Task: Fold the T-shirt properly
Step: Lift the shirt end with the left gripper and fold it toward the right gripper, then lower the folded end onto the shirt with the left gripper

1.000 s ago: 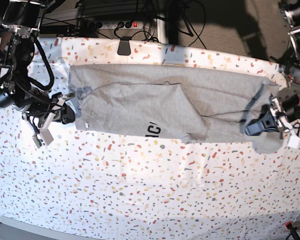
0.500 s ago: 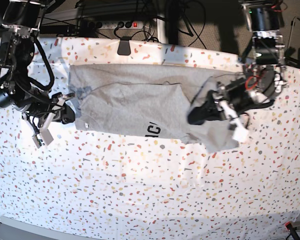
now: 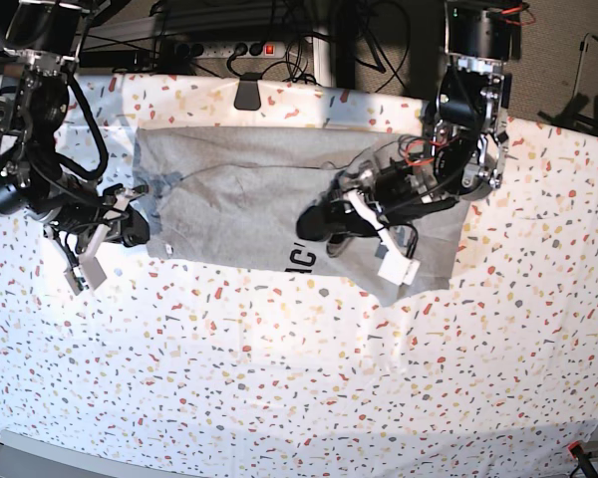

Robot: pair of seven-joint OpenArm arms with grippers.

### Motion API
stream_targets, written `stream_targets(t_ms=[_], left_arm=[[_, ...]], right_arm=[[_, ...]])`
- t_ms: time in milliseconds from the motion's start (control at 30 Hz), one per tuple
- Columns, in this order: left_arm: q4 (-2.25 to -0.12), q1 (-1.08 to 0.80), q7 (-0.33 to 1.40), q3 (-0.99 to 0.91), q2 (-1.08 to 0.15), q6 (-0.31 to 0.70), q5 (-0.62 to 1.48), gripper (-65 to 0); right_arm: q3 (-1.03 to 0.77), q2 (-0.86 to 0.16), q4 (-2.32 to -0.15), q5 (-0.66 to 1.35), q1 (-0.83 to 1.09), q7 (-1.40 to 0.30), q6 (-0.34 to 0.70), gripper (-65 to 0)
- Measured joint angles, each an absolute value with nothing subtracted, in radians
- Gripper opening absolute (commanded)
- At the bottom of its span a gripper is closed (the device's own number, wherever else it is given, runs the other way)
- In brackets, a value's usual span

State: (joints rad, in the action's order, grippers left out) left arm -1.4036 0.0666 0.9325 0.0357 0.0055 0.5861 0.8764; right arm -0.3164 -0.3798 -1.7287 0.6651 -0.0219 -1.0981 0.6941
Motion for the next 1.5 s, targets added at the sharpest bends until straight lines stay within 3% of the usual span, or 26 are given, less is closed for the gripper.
stream_targets(t_ms=[267, 667, 933, 1500], left_arm=[[-1.468, 0.167, 1.005, 0.027, 0.004, 0.627, 0.967, -29.8], [-1.586, 0.150, 1.056, -0.005, -0.086, 0.559, 0.664, -29.8], [-1.586, 0.067, 0.905, -0.005, -0.089, 0.530, 0.382, -29.8], [-1.489, 0.063, 0.761, 0.030, -0.029, 0.499, 0.337, -29.8]], right_arm=[[-0.316, -0.380, -1.729, 0.677, -0.022, -1.098, 0.694, -65.0], [-0.316, -0.380, -1.729, 0.677, -0.022, -1.098, 0.694, -65.0], [-0.316, -0.380, -1.729, 0.677, -0.022, -1.105, 0.694, -65.0], [-0.316, -0.380, -1.729, 0.677, -0.022, -1.127, 0.694, -65.0]])
